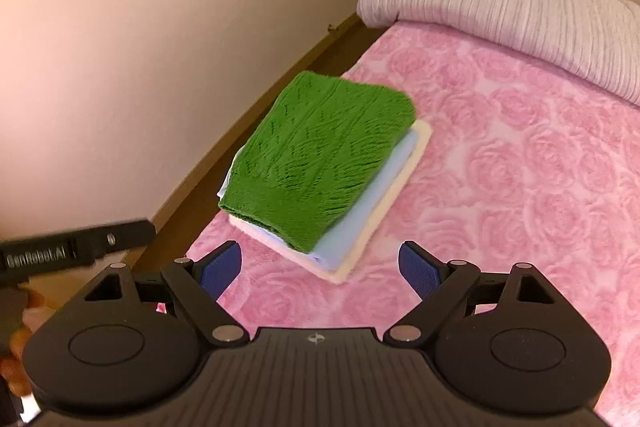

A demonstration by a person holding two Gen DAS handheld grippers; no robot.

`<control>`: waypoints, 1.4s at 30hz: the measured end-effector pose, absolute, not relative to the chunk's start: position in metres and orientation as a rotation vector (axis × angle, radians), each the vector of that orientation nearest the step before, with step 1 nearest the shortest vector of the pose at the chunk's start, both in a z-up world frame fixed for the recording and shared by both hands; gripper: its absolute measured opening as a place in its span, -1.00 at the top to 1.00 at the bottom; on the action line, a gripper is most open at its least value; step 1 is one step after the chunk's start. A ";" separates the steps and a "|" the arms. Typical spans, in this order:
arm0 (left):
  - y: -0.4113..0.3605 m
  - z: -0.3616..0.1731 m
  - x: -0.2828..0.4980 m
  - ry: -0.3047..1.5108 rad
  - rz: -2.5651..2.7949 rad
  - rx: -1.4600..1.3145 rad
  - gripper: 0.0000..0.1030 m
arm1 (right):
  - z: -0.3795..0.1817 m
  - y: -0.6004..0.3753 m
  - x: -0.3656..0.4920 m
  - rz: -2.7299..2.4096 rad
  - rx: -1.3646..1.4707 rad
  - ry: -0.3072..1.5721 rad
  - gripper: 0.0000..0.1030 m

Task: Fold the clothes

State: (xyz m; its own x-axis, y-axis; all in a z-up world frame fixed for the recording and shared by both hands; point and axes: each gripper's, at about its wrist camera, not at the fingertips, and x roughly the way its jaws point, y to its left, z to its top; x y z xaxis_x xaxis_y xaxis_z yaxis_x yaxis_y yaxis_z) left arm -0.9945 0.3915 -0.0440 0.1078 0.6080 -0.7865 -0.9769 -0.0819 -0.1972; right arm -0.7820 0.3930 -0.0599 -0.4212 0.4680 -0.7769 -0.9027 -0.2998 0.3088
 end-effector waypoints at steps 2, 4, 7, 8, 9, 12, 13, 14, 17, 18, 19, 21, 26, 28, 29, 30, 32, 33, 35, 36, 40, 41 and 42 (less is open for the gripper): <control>0.379 -0.036 -0.978 0.528 1.447 -0.877 -0.54 | -0.053 0.389 -0.766 1.868 -0.704 0.933 -0.72; 0.367 -0.027 -0.962 0.515 1.475 -0.863 -0.63 | -0.048 0.385 -0.751 1.884 -0.705 0.929 -0.72; 0.352 -0.017 -0.940 0.514 1.536 -0.838 -0.73 | -0.041 0.380 -0.734 1.915 -0.715 0.904 -0.72; 0.348 -0.014 -0.932 0.518 1.561 -0.832 -0.73 | -0.039 0.378 -0.728 1.925 -0.721 0.893 -0.72; 0.344 -0.011 -0.925 0.519 1.588 -0.829 -0.73 | -0.037 0.375 -0.723 1.934 -0.728 0.882 -0.72; 0.331 -0.005 -0.906 0.516 1.654 -0.826 -0.82 | -0.033 0.370 -0.709 1.959 -0.750 0.852 -0.72; 0.326 -0.003 -0.900 0.514 1.674 -0.826 -0.83 | -0.032 0.368 -0.705 1.968 -0.758 0.842 -0.72; 0.320 0.000 -0.895 0.512 1.693 -0.824 -0.84 | -0.031 0.366 -0.700 1.976 -0.765 0.832 -0.72; 0.304 0.006 -0.879 0.510 1.740 -0.824 -0.86 | -0.029 0.360 -0.687 1.997 -0.787 0.801 -0.72; 0.299 0.007 -0.874 0.510 1.751 -0.825 -0.86 | -0.028 0.358 -0.682 2.001 -0.794 0.791 -0.72; 0.295 0.008 -0.869 0.509 1.761 -0.826 -0.87 | -0.028 0.356 -0.679 2.005 -0.800 0.786 -0.72; 0.286 0.009 -0.860 0.504 1.780 -0.827 -0.88 | -0.028 0.352 -0.673 2.012 -0.810 0.779 -0.72; 0.266 0.010 -0.842 0.487 1.816 -0.839 -0.88 | -0.025 0.343 -0.661 2.039 -0.827 0.756 -0.72; 0.261 0.010 -0.836 0.483 1.831 -0.843 -0.90 | -0.023 0.339 -0.656 2.048 -0.835 0.746 -0.72; 0.258 0.010 -0.833 0.482 1.837 -0.844 -0.90 | -0.023 0.337 -0.654 2.052 -0.840 0.741 -0.72; 0.256 0.010 -0.830 0.480 1.842 -0.844 -0.91 | -0.022 0.335 -0.652 2.057 -0.843 0.737 -0.72; 0.252 0.009 -0.824 0.476 1.854 -0.838 -0.91 | -0.022 0.333 -0.647 2.060 -0.846 0.732 -0.72; 0.251 0.008 -0.821 0.474 1.861 -0.833 -0.91 | -0.022 0.332 -0.645 2.060 -0.850 0.732 -0.72; 0.248 0.005 -0.814 0.475 1.874 -0.827 -0.93 | -0.022 0.332 -0.641 2.059 -0.857 0.733 -0.72; 0.247 0.004 -0.811 0.476 1.879 -0.824 -0.94 | -0.023 0.332 -0.639 2.057 -0.862 0.733 -0.72; 0.245 -0.002 -0.804 0.466 1.892 -0.840 -0.96 | -0.026 0.336 -0.634 2.043 -0.890 0.736 -0.72; 0.244 -0.003 -0.802 0.465 1.892 -0.845 -0.96 | -0.027 0.337 -0.633 2.043 -0.892 0.738 -0.72; 0.245 -0.004 -0.801 0.466 1.893 -0.847 -0.96 | -0.027 0.339 -0.632 2.046 -0.892 0.742 -0.72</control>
